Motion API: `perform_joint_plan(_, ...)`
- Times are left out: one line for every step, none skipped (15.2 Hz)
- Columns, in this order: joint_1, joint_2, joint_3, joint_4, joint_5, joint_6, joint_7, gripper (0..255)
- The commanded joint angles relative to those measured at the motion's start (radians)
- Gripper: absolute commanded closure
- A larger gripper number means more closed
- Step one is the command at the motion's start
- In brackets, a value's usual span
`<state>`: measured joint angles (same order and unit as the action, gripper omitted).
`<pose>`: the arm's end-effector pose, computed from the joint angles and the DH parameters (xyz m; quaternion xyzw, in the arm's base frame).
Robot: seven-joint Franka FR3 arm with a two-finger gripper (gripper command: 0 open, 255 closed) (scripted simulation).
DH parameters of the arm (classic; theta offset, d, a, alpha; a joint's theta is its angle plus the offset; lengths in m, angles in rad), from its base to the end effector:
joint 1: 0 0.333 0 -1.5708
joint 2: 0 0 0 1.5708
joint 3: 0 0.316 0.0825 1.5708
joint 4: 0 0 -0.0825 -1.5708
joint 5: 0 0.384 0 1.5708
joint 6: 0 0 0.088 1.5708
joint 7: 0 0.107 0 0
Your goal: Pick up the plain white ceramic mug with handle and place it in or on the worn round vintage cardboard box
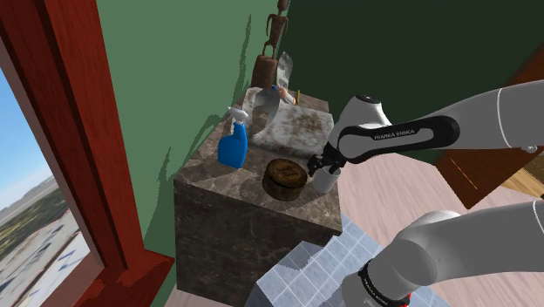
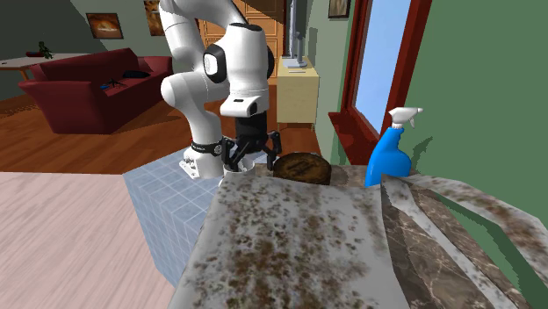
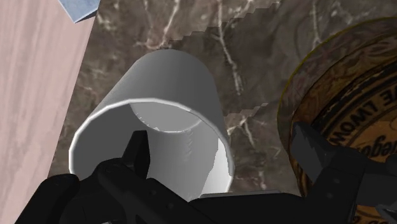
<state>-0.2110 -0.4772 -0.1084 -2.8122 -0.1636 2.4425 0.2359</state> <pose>0.3442 -0.1103 0.3476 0.9755 -0.2111 0.0527 0.0329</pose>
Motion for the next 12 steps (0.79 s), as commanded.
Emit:
perform_joint_plan(0.0,0.0,0.0,0.0,0.0,0.0,0.0,0)
perform_joint_plan(0.0,0.0,0.0,0.0,0.0,0.0,0.0,0)
perform_joint_plan(0.0,0.0,0.0,0.0,0.0,0.0,0.0,255)
perform_joint_plan(0.0,0.0,0.0,0.0,0.0,0.0,0.0,255)
perform_joint_plan(0.0,0.0,0.0,0.0,0.0,0.0,0.0,255)
perform_joint_plan(0.0,0.0,0.0,0.0,0.0,0.0,0.0,255)
perform_joint_plan(0.0,0.0,0.0,0.0,0.0,0.0,0.0,255)
perform_joint_plan(0.0,0.0,0.0,0.0,0.0,0.0,0.0,255)
perform_joint_plan(0.0,0.0,0.0,0.0,0.0,0.0,0.0,255)
perform_joint_plan(0.0,0.0,0.0,0.0,0.0,0.0,0.0,255)
perform_joint_plan(0.0,0.0,0.0,0.0,0.0,0.0,0.0,255)
perform_joint_plan(0.0,0.0,0.0,0.0,0.0,0.0,0.0,255)
